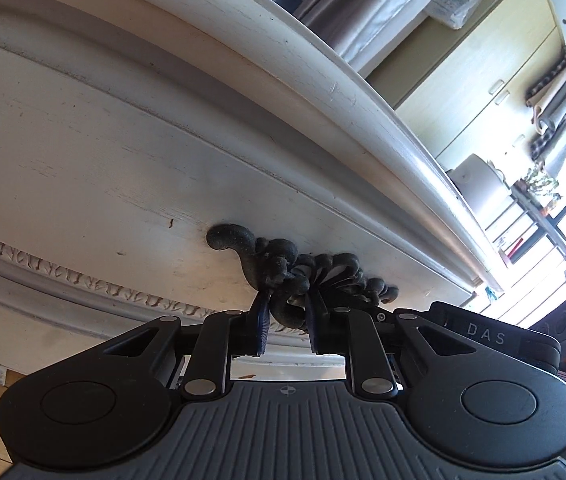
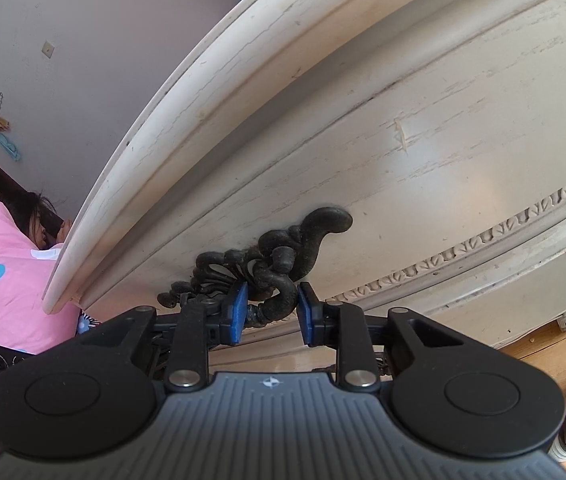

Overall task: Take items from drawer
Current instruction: 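Hold the handle with the left tool and begin pulling the drawer outward, then pull the top drawer open by its handle with the left tool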

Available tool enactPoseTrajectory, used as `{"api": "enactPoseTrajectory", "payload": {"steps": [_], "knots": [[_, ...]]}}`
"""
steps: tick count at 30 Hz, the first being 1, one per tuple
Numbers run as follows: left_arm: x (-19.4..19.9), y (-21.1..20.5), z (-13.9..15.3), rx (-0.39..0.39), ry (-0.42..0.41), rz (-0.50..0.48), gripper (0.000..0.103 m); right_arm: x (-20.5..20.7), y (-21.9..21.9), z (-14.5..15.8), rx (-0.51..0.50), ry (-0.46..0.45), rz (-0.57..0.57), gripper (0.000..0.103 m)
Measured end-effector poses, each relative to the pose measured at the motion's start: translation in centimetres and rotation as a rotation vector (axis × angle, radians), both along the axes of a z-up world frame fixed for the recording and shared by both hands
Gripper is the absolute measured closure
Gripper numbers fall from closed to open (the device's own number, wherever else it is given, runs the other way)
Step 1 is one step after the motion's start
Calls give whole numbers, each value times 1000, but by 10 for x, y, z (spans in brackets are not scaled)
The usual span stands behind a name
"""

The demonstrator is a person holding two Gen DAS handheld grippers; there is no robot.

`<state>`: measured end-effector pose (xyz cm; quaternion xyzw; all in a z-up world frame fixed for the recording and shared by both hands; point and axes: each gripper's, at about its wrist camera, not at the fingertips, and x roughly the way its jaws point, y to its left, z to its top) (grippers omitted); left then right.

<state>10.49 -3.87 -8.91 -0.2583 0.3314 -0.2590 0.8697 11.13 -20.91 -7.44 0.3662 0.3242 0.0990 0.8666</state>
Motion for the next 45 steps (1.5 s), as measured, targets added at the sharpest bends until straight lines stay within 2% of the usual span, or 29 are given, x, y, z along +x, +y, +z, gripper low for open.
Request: {"api": "enactPoseTrajectory", "payload": {"steps": [11,16,34,45], "knots": [[-12,-5,7,60,-72,-10,83,-7,-21,-6,50,38,1,76],[-10,-4,9,25,-22,-13,83,-8,-19,-1,40,52,-3,76],[-19,-12,15,43,27,8,82,-10,-12,12,37,85,5,76],[-24,-19,21,71,40,14,82,-28,-20,13,48,87,6,76]]}}
